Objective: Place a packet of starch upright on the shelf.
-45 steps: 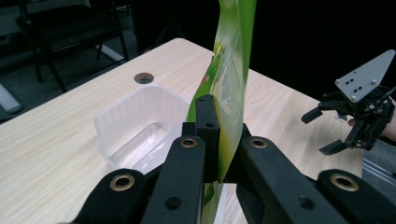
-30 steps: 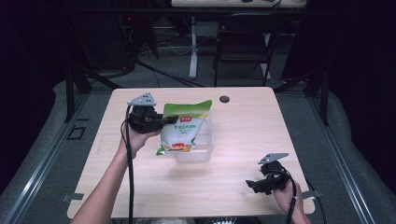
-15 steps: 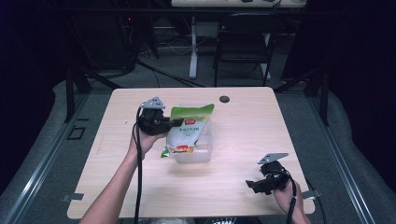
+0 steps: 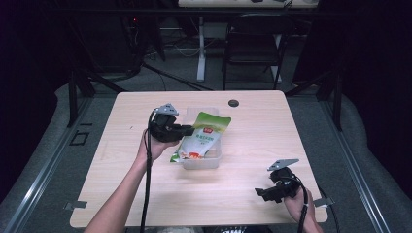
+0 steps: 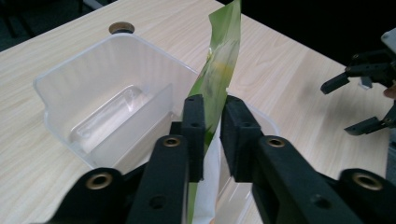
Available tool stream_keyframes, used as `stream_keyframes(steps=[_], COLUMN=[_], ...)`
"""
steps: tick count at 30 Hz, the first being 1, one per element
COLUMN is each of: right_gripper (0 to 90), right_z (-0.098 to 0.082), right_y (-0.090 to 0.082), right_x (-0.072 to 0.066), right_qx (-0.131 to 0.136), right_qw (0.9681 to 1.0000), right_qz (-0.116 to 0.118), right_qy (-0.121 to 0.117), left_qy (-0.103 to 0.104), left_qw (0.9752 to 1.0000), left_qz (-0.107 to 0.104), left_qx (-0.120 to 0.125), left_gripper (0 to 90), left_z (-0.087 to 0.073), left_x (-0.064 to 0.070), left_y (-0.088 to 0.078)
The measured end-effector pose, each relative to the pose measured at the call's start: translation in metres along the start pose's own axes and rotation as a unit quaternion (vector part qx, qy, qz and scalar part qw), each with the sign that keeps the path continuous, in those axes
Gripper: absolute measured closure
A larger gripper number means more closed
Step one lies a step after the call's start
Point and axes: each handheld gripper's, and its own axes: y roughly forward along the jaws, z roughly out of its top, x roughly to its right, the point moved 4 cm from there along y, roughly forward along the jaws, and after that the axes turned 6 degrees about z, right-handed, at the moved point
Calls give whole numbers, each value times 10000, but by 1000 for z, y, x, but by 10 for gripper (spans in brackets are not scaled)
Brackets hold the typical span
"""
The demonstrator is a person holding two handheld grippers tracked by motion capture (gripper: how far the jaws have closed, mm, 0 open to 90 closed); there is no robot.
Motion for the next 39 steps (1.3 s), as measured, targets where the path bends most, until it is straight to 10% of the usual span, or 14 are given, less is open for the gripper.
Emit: stream_keyframes(steps=[8,17,39], right_gripper=[149,149,149], right_z=[1,1,-2], right_y=[-1,-1,-2], right_x=[0,0,4], right_qx=[25,-21,-43], right_qw=[10000,10000,10000], right_qz=[-26,-75,-30], right_qy=[22,3,42], left_qy=[-94,-26,330], left_qw=[9997,9996,9974], left_qz=[224,254,561], left_qx=[-50,89,-310], left_gripper=[334,192,802], left_z=[13,37,50], left_x=[1,9,15], left_y=[-15,-7,46])
